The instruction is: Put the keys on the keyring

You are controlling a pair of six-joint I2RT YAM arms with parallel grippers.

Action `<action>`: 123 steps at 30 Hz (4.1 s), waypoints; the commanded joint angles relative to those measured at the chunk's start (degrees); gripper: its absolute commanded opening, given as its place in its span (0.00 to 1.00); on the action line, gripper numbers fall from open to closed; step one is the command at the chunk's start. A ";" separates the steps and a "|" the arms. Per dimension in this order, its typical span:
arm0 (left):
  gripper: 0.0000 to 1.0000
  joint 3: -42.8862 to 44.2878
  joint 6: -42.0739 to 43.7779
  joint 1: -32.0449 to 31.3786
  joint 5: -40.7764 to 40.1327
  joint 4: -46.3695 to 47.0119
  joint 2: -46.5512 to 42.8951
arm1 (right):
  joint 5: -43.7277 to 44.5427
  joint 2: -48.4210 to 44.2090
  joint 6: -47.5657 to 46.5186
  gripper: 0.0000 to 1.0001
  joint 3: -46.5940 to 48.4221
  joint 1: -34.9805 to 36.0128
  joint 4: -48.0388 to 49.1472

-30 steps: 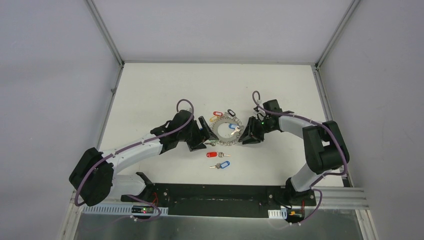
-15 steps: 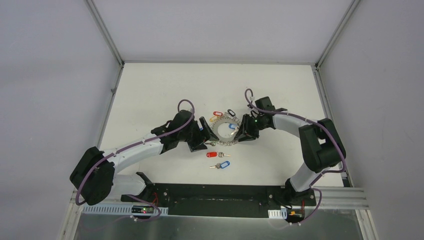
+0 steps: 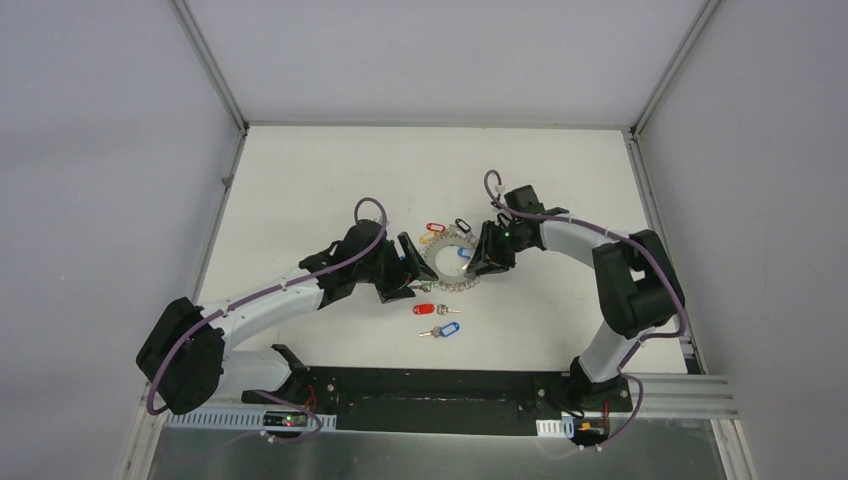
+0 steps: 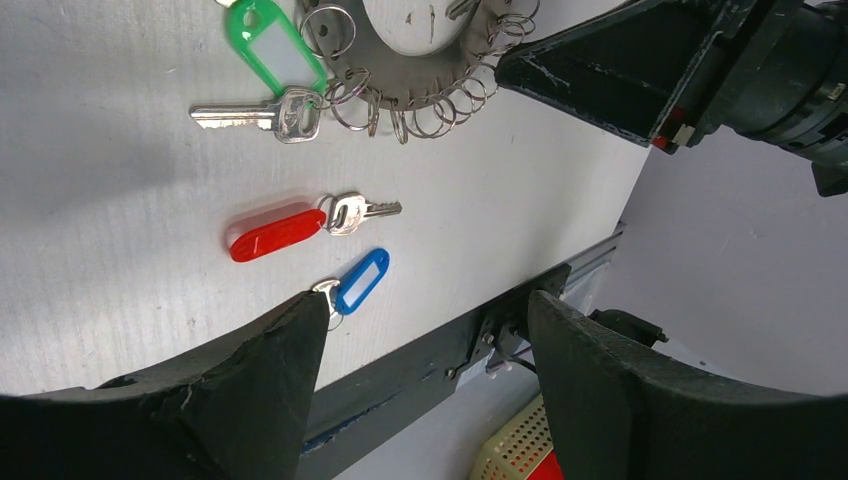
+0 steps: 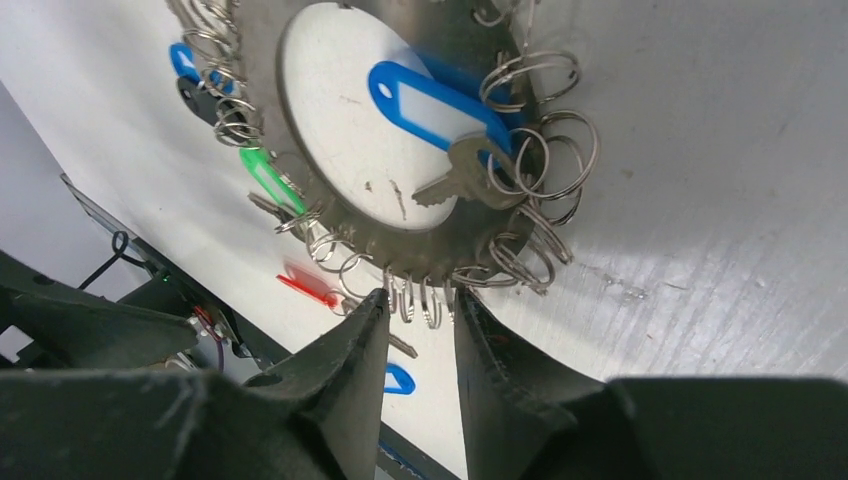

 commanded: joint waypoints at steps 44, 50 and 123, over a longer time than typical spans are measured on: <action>0.74 0.80 1.83 2.56 1.09 -3.33 -2.13 | 10.53 -2.61 -4.81 0.23 2.37 3.10 -8.18; 0.74 0.57 1.84 2.51 1.12 -3.33 -2.35 | 8.88 -0.50 -4.03 0.16 2.37 3.09 -6.44; 0.75 0.37 5.12 2.69 -0.46 -6.51 -6.80 | 3.92 -5.81 -3.78 0.43 1.63 3.01 -4.54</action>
